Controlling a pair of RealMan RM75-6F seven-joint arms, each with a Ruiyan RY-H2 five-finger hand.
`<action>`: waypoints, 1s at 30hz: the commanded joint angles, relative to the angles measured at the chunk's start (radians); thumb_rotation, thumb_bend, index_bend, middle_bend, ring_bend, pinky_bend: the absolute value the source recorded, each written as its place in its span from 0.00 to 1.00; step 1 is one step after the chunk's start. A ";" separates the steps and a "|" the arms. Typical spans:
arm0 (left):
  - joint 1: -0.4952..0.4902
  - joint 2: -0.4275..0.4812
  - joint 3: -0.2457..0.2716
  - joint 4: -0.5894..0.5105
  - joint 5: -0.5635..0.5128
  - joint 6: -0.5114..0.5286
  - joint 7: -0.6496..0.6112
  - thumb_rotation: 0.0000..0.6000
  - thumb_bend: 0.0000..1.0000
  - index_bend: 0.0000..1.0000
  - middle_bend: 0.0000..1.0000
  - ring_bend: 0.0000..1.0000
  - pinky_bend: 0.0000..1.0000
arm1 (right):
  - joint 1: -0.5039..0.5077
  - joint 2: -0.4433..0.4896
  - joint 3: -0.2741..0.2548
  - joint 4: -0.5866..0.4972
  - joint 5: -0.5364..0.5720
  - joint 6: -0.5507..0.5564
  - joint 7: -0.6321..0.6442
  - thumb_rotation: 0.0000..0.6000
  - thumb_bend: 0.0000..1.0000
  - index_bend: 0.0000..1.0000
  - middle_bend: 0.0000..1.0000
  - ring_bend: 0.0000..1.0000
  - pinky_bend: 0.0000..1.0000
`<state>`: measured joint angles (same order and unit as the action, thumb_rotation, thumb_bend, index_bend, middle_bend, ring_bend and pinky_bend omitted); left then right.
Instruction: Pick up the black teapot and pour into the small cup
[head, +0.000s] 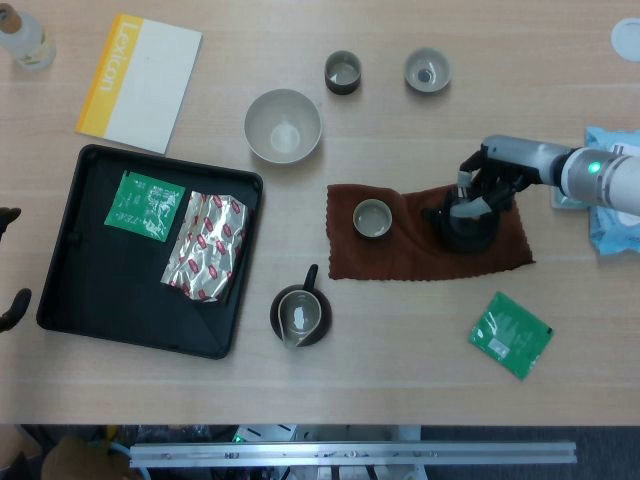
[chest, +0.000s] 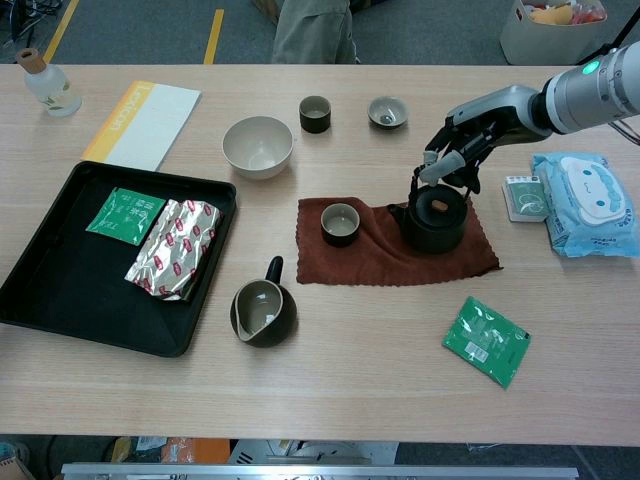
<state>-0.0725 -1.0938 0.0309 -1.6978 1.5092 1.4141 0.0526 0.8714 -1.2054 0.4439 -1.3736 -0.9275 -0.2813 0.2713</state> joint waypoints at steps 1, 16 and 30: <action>0.000 0.000 0.001 0.000 -0.001 -0.002 0.000 1.00 0.29 0.11 0.15 0.16 0.17 | 0.023 -0.012 -0.033 0.007 -0.005 0.002 0.010 0.67 0.19 0.54 0.71 0.69 0.44; 0.000 -0.003 0.002 -0.003 0.004 0.000 0.003 1.00 0.29 0.11 0.15 0.16 0.17 | 0.068 -0.020 -0.117 0.002 -0.014 0.014 0.012 0.67 0.19 0.56 0.69 0.69 0.45; -0.001 -0.001 0.001 -0.005 0.002 0.000 0.007 1.00 0.29 0.11 0.15 0.16 0.17 | 0.056 -0.013 -0.094 0.009 0.027 -0.019 -0.009 0.67 0.19 0.60 0.74 0.73 0.40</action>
<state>-0.0737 -1.0949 0.0316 -1.7030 1.5114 1.4139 0.0592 0.9286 -1.2197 0.3478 -1.3658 -0.9017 -0.3009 0.2643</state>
